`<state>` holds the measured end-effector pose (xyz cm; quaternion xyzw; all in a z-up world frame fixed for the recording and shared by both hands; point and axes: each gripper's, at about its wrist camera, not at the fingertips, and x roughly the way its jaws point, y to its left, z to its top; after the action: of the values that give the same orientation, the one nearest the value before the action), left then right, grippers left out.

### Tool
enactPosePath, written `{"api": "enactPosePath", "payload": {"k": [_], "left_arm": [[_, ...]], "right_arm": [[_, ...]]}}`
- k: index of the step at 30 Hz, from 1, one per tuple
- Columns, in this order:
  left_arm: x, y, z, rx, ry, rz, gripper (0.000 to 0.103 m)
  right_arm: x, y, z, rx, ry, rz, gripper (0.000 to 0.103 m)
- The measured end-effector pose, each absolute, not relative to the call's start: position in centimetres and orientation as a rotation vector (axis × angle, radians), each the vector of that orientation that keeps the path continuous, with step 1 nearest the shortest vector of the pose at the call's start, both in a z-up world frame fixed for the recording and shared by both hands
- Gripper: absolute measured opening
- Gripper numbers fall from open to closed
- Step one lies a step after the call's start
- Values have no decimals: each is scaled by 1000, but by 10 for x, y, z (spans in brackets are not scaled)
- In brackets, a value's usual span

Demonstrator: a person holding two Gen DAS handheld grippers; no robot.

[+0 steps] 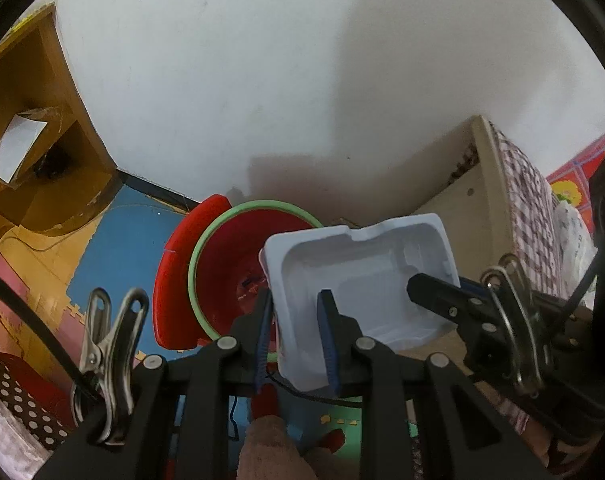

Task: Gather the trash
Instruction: 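Open both grippers above the red bucket to drop the white tray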

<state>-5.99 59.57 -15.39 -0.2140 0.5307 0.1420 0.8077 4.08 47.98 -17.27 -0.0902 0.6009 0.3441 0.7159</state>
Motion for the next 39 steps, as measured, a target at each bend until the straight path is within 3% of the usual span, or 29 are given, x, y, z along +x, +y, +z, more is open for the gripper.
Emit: {"api": "enactPosePath", "payload": {"k": [15, 18, 22, 39], "left_arm": [[-44, 631, -205, -511, 1189, 277, 24], [-42, 633, -210, -525, 1193, 263, 24], [-41, 637, -218, -520, 1209, 259, 24], [-33, 635, -221, -509, 1230, 233, 24]], "right_arm": [[52, 517, -219, -265, 1410, 701, 18], [56, 516, -224, -253, 1425, 677, 22], [60, 511, -223, -223, 1425, 648, 26], [52, 507, -208, -185, 1405, 649, 27]]}}
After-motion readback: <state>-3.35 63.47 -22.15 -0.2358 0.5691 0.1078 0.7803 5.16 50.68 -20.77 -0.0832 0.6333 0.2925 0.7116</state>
